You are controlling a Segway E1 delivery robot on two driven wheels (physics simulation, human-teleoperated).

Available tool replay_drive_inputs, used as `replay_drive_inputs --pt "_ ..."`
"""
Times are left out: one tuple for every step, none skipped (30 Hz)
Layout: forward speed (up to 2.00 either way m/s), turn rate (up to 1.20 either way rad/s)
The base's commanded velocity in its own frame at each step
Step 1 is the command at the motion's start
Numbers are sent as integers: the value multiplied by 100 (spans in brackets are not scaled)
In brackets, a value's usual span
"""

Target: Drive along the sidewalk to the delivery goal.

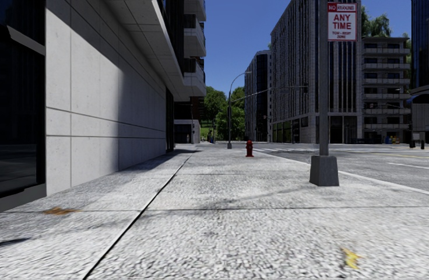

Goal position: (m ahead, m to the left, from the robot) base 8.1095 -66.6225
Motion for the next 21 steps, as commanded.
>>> replay_drive_inputs --pt "200 0" --pt "200 0" --pt "200 0" --pt "200 0" --pt "200 0" --pt "200 0" --pt "200 0" --pt "200 0" --pt "200 0" --pt "200 0" --pt "200 0" --pt "200 0" --pt "200 0" --pt "200 0" --pt "200 0" --pt "200 0" --pt "200 0" --pt "200 0" --pt "200 0" --pt "200 0" --pt "200 0"
